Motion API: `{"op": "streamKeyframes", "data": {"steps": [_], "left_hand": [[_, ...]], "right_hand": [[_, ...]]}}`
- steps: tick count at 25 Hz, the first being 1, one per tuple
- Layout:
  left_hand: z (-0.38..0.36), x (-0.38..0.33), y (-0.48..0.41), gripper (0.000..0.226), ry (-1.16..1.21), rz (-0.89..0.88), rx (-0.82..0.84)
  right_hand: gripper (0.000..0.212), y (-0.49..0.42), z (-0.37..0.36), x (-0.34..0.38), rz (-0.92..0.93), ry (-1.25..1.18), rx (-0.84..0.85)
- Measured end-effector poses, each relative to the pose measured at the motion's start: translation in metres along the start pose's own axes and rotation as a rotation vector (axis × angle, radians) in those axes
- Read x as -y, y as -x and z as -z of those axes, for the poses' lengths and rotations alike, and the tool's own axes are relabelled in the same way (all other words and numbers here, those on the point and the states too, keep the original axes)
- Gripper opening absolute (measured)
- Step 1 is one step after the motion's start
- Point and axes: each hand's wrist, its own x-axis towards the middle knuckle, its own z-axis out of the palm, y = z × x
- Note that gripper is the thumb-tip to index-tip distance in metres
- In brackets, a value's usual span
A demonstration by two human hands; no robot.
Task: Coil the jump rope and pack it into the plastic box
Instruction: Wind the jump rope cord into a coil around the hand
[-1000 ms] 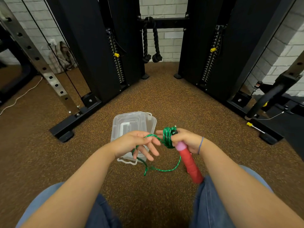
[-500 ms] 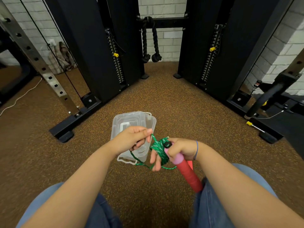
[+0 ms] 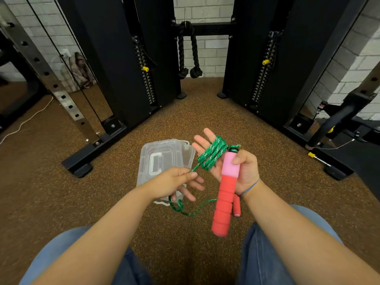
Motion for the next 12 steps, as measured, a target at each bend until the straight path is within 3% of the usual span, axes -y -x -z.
{"op": "streamKeyframes", "data": {"steps": [3, 12], "left_hand": [[0.0011, -0.0031, 0.0017, 0.026, -0.014, -0.004, -0.01], [-0.0013, -0.0097, 0.0043, 0.028, -0.045, 0.021, -0.002]], "right_hand": [[0.102, -0.0033, 0.009, 0.0049, 0.081, 0.096, -0.18], [0.114, -0.0078, 0.0114, 0.0003, 0.107, 0.135, -0.273]]}}
